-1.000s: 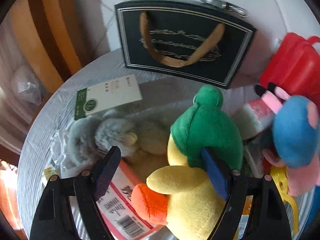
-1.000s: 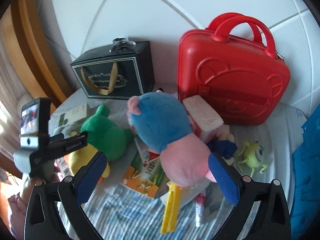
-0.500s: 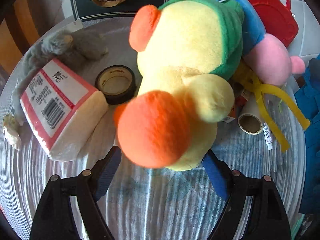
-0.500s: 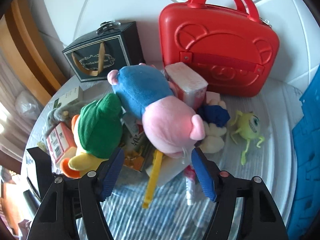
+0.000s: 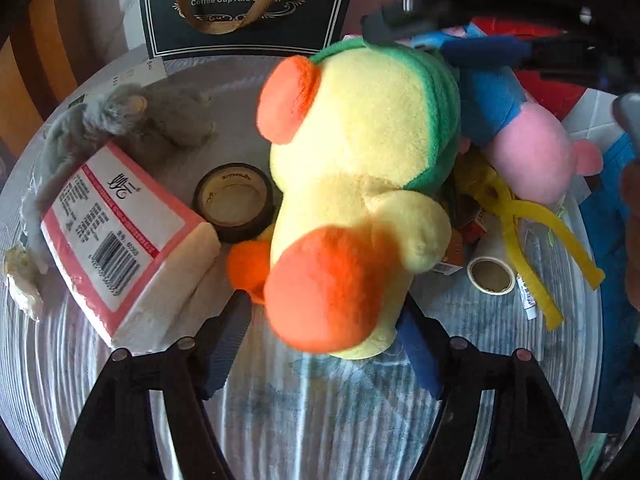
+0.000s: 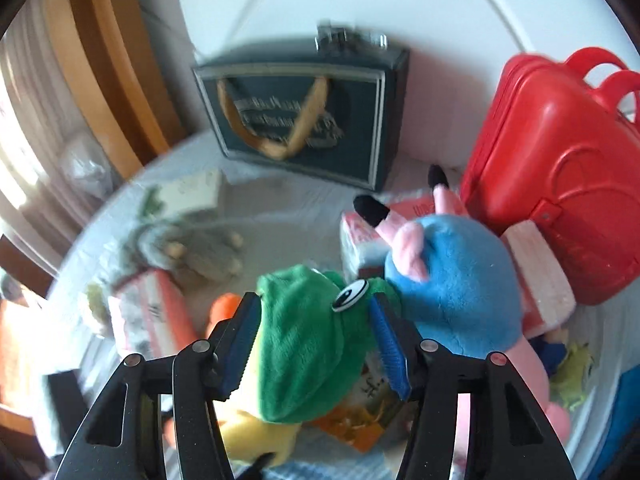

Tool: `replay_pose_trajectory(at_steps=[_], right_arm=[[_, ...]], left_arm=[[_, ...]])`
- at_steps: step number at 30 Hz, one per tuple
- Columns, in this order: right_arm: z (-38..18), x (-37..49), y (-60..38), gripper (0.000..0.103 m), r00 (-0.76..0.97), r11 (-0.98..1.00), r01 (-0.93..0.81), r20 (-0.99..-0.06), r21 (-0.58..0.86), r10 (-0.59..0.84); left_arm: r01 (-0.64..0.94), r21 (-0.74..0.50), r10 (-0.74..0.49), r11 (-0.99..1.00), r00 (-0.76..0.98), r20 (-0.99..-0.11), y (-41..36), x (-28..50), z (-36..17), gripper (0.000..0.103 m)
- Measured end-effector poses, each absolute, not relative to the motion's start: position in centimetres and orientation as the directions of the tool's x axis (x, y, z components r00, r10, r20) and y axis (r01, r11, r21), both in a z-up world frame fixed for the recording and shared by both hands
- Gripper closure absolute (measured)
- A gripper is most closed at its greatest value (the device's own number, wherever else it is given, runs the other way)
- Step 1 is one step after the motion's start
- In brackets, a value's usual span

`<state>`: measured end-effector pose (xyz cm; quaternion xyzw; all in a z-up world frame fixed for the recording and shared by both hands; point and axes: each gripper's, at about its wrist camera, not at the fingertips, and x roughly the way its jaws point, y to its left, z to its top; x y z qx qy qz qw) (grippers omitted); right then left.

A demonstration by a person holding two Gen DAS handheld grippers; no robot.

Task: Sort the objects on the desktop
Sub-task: 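Grasp the yellow duck plush in green frog hood with both grippers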

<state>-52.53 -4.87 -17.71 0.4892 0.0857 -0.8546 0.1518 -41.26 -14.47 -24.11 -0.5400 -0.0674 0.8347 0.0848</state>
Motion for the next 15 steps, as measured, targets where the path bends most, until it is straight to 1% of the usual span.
replay_pose_trajectory(at_steps=[1,2,4,6,8,11,12,15], right_arm=[[-19.1,-52.8,-4.7,0.048,-0.439,-0.942,0.335,-0.890,-0.032,-0.126],[-19.5,-52.4,-4.1,0.048,-0.433,-0.945,0.324,-0.894,-0.031,-0.119],[-19.7,-50.9,-2.1,0.048,-0.410,-0.957,0.290,-0.900,0.022,-0.145],[-20.0,-49.0,-0.4,0.048,-0.379,-0.960,0.269,-0.909,0.072,-0.175],[-20.6,-47.0,1.3,0.048,-0.346,-0.964,0.241,-0.917,0.116,-0.197],[-22.5,-44.7,1.7,0.047,-0.282,-0.959,0.253,-0.939,0.125,-0.197],[-23.0,-44.0,2.0,0.047,-0.282,-0.956,0.250,-0.933,0.151,-0.221],[-23.0,-43.5,2.0,0.048,-0.317,-0.958,0.244,-0.921,0.152,-0.227]], left_arm=[[-0.074,-0.196,0.209,-0.978,-0.398,-0.893,-15.0,-41.2,-24.2,0.030],[-0.076,-0.196,0.210,-0.978,-0.388,-0.897,-15.9,-41.1,-24.4,0.029],[-0.081,-0.207,0.222,-0.975,-0.370,-0.902,-16.8,-41.1,-24.7,0.029],[-0.090,-0.182,0.203,-0.979,-0.364,-0.909,-17.0,-40.8,-24.9,0.029],[-0.108,-0.114,0.146,-0.988,-0.372,-0.917,-16.5,-40.2,-24.9,0.029],[-0.093,0.022,0.015,-0.995,-0.380,-0.925,-16.1,-39.7,-25.0,0.029],[-0.095,0.016,0.022,-0.995,-0.379,-0.925,-16.6,-39.4,-24.7,0.029],[-0.061,-0.076,0.094,-0.995,-0.418,-0.903,-17.9,-38.3,-22.4,0.029]])
